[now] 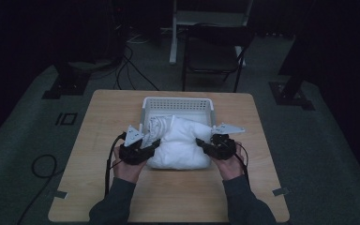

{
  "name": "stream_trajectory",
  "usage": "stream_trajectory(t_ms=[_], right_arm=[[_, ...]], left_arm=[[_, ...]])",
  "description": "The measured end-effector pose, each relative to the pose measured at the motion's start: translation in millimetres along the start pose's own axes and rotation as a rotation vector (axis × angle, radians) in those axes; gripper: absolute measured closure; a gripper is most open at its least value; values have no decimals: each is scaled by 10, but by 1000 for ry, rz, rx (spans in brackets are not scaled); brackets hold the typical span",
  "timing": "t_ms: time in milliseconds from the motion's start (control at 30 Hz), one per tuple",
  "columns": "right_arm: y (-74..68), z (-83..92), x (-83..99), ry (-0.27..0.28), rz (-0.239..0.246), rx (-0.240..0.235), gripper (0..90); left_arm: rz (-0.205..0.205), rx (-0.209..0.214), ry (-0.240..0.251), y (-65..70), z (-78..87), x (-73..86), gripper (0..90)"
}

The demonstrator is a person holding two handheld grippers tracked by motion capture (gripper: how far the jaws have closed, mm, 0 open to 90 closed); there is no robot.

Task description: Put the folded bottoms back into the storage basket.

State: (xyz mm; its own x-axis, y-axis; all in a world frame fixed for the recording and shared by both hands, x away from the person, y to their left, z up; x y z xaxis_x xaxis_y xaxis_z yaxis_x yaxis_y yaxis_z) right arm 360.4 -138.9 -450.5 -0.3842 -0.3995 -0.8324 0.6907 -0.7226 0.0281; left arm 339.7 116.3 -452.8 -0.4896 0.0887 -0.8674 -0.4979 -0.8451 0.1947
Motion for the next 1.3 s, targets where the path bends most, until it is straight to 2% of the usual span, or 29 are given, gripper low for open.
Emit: stream_trajectory(t_ms=[567, 1300], right_arm=[[80, -20, -119, 5, 11, 18, 693], [195, -105, -265, 11, 15, 27, 694]], left_arm=[[-1, -2, 9, -43, -59, -126, 577], [33, -5, 26, -139, -154, -250, 578]])
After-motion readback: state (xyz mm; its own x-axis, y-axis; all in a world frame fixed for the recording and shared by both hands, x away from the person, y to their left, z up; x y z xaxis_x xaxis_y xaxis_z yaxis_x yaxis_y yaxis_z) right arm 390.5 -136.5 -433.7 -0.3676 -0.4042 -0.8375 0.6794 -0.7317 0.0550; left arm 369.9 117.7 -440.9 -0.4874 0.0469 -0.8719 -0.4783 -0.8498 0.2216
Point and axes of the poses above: each handheld gripper's, and its own axes: z roughly backward along the jaws, x roughly out of its underside, y roughly to its right, the point moved 4 cm from there along -z, roughly forward along the jaws, and after that the axes turned 8 degrees about z, right-handed, at the moved point
